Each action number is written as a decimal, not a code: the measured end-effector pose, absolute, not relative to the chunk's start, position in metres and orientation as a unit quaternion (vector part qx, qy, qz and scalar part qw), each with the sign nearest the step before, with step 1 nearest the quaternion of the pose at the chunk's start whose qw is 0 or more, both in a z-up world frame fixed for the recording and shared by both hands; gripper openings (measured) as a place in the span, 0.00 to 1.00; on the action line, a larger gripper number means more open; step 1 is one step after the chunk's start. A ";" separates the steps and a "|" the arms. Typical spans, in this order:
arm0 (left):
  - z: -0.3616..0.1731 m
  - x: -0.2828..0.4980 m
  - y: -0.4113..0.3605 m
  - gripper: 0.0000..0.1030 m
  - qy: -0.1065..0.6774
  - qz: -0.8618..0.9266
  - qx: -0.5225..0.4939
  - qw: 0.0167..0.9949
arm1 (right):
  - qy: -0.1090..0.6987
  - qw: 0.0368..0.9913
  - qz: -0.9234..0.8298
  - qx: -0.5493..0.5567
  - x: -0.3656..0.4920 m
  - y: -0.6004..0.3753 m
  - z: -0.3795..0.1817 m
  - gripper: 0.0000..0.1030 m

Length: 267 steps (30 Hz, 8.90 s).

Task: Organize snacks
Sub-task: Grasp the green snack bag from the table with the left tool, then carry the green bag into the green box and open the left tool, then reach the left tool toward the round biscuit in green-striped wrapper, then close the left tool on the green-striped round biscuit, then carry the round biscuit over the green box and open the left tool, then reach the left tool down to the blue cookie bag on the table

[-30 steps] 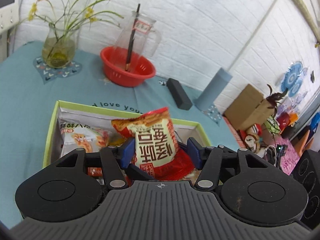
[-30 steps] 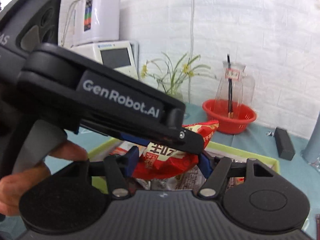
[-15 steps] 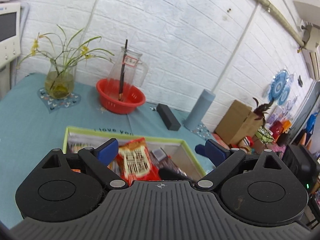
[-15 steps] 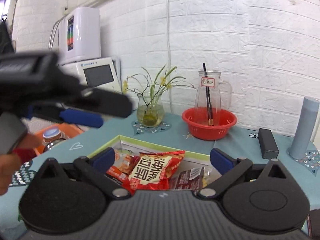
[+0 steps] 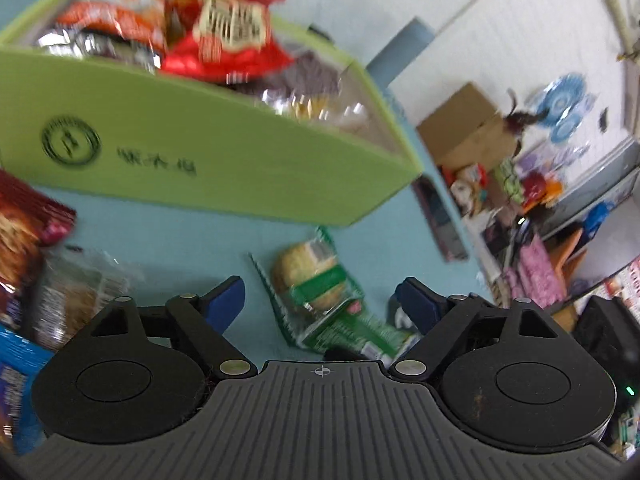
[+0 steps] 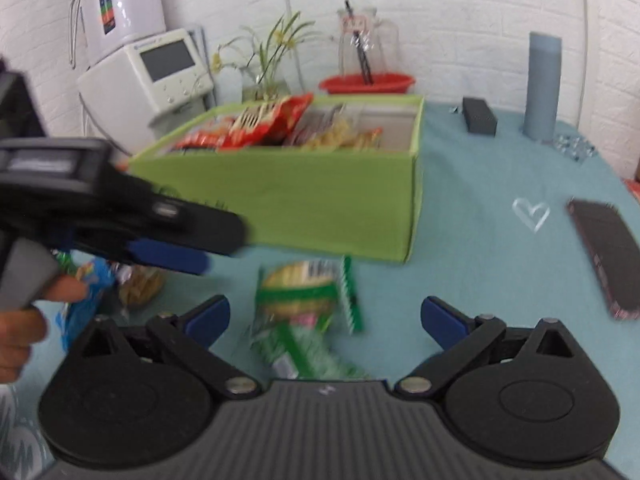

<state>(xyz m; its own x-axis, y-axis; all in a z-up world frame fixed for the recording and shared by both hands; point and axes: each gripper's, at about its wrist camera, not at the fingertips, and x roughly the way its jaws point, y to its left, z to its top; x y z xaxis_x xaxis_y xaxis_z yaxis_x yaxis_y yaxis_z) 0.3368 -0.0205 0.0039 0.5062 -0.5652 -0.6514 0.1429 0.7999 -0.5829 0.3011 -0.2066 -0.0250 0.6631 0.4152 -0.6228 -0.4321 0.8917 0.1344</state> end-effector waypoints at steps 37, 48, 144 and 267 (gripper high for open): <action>0.016 0.246 0.030 0.73 0.419 -0.240 -0.221 0.848 | 0.337 0.920 0.198 0.028 0.209 -0.138 -0.030 0.99; -0.001 0.271 -0.017 0.32 0.462 -0.299 -0.142 0.823 | 0.314 0.928 0.197 0.014 0.197 -0.139 -0.032 0.43; 0.002 0.340 0.028 0.77 0.401 -0.201 -0.255 0.857 | 0.328 0.885 0.323 -0.063 0.296 -0.146 -0.030 0.99; 0.002 0.219 0.088 0.63 0.431 -0.211 -0.233 0.846 | 0.314 0.842 0.419 -0.132 0.207 -0.044 -0.028 0.99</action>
